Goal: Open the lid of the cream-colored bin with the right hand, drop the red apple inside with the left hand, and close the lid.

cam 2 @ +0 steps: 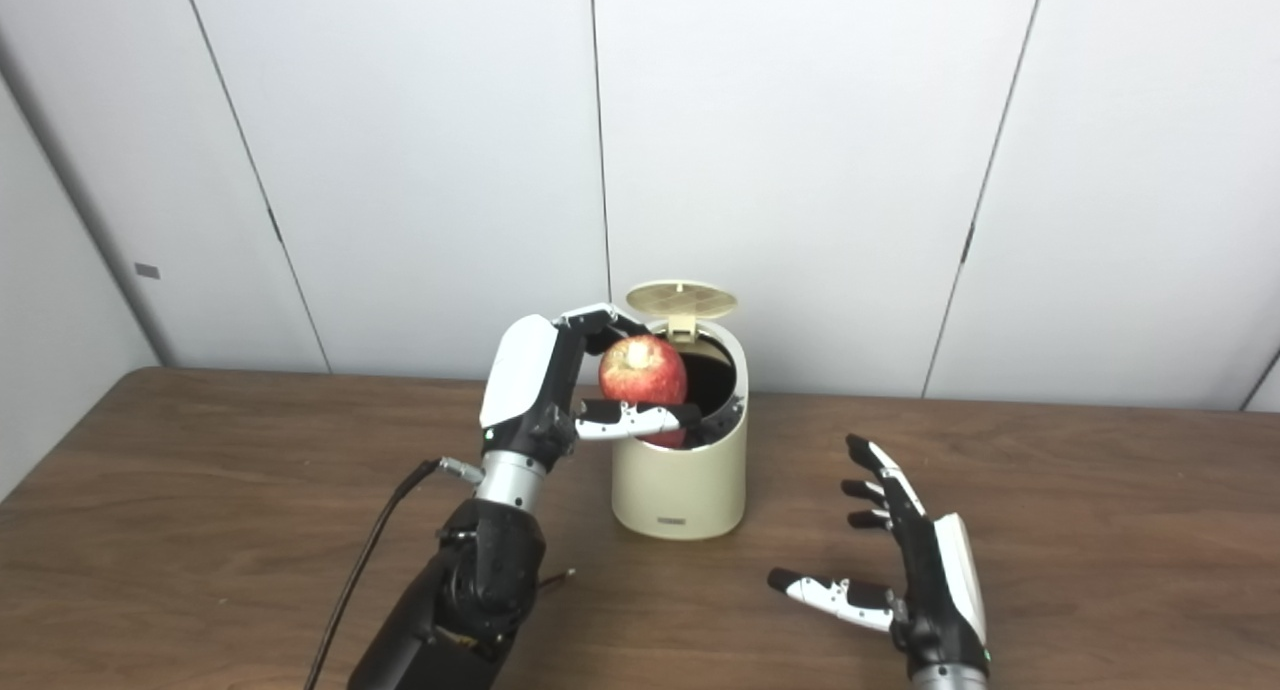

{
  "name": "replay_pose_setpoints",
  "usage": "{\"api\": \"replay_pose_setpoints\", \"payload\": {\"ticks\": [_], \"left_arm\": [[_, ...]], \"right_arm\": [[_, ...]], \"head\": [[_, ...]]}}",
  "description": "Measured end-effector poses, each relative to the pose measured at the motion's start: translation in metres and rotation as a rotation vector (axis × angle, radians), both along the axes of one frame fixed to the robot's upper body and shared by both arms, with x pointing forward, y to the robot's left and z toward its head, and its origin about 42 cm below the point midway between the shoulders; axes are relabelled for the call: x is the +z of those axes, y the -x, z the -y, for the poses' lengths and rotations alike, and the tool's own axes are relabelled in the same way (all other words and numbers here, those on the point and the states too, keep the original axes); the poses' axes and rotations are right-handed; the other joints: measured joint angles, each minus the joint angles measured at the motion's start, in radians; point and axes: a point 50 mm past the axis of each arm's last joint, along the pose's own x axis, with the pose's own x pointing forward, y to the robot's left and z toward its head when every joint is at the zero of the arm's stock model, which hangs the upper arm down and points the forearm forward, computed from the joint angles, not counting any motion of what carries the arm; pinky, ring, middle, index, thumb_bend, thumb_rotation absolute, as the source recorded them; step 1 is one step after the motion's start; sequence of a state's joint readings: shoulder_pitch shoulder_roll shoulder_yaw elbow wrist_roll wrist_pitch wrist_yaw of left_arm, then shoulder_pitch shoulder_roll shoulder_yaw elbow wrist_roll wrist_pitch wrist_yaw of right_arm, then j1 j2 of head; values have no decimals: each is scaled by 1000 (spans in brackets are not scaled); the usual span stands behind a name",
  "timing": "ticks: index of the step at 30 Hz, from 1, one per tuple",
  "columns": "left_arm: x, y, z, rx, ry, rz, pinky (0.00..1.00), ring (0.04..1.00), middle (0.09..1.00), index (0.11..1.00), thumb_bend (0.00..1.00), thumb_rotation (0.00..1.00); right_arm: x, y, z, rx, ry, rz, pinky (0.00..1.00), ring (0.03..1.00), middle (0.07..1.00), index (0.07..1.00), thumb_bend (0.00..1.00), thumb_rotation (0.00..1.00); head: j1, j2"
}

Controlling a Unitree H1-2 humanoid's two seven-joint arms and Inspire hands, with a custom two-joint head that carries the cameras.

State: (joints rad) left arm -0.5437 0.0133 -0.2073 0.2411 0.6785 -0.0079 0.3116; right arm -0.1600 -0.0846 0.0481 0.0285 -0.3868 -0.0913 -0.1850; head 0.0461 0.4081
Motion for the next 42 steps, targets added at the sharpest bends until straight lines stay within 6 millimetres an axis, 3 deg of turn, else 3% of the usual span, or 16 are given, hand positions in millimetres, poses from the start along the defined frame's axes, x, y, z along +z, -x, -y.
{"api": "replay_pose_setpoints", "payload": {"ticks": [29, 42], "left_arm": [[-22, -16, 23, 24, 137, 68, 751, 612, 486, 486, 524, 0], [-24, -24, 30, 21, 125, 56, 728, 658, 499, 487, 523, 0]], "right_arm": [[6, 2, -15, 13, -11, 20, 622, 762, 872, 861, 730, 105], [11, 3, -19, 12, -9, 22, 616, 751, 867, 850, 745, 75]], "head": [[-23, 5], [-31, 12]]}}
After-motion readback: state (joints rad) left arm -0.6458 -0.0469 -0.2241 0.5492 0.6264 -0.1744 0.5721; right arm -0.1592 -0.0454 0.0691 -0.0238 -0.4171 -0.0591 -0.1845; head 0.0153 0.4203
